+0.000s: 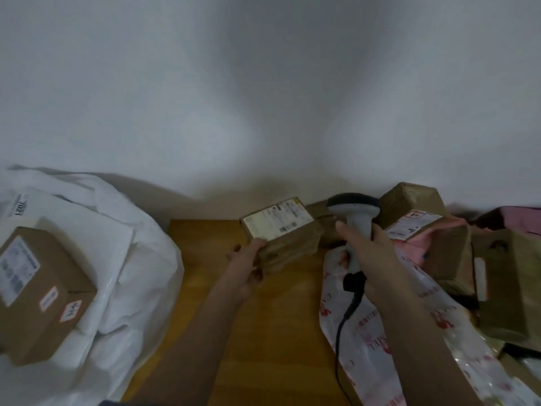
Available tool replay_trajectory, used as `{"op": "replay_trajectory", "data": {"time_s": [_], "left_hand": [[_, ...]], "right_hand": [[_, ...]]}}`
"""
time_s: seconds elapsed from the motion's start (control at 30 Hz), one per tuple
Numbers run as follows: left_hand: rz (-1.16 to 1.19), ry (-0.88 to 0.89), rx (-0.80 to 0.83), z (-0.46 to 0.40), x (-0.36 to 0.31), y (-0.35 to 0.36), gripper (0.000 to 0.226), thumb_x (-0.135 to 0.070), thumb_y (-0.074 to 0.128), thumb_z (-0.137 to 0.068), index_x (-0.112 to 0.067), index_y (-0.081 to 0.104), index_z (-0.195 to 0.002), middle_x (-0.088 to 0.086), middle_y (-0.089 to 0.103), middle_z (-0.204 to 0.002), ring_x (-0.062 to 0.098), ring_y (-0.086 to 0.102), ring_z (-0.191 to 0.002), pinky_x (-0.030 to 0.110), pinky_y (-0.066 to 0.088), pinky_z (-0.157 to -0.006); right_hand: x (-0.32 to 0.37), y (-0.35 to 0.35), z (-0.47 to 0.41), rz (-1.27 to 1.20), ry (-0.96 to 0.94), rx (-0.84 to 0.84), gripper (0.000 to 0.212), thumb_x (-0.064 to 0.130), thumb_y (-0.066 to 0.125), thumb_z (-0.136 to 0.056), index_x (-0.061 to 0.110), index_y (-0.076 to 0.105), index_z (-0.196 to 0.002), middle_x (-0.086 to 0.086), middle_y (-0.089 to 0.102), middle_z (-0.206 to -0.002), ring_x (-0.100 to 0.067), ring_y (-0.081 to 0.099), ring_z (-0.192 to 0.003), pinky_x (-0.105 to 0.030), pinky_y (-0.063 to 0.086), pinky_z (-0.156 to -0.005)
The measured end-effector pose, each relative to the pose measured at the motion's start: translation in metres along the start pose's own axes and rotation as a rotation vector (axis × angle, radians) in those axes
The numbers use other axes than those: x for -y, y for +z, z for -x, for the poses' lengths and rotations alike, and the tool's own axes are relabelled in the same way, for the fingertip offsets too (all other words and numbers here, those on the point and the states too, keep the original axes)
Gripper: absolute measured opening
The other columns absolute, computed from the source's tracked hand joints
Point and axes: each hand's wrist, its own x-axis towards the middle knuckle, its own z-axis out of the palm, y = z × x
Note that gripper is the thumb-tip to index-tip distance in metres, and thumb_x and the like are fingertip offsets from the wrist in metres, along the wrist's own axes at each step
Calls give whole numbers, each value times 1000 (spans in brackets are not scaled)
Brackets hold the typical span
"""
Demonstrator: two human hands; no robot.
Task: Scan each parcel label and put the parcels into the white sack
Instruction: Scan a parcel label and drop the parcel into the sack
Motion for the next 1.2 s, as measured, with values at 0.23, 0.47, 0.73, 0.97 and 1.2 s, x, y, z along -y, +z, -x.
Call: {"op": "replay_trajectory", "data": {"time_s": [0.23,0.47,0.73,0.97,1.2], "left_hand": [[93,165,452,95,18,8,83,-22,84,-65,-37,42,-135,14,58,-129,43,66,-103,55,54,-86],[-120,253,385,153,32,-26,69,-33,81,-74,-17,45,-131,11,67,-117,34,63,-113,51,50,-98],[-316,328,410,182,14,-54,54,-16,75,-73,-7,48,-120,16,68,-119,32,67,-108,45,52,-98],[-229,428,53,180,7,-64,54,-19,78,-81,-17,43,-122,11,72,-105,18,67,-80,30,53,-69],[-120,445,-86,171,-2,-76,63,-22,79,-80,-15,38,-128,8,65,-116,25,65,-106,32,53,-75]], "right_hand": [[2,-4,51,-101,-112,-34,111,62,80,-56,16,35,-147,-2,58,-127,-20,60,-108,-39,54,-92],[2,-2,85,-177,-109,126,86,33,81,-73,17,37,-144,1,58,-126,-20,61,-109,-34,56,-80],[22,-19,125,7,-244,271,38,30,73,-83,14,55,-112,-2,69,-96,-14,70,-80,-25,55,-60],[50,-15,156,147,-260,175,31,42,45,-100,15,47,-115,-8,53,-79,-15,54,-50,-31,42,-51],[79,-12,216,155,-359,416,29,40,49,-100,15,60,-108,-11,67,-107,-17,58,-55,-32,47,-52]]}}
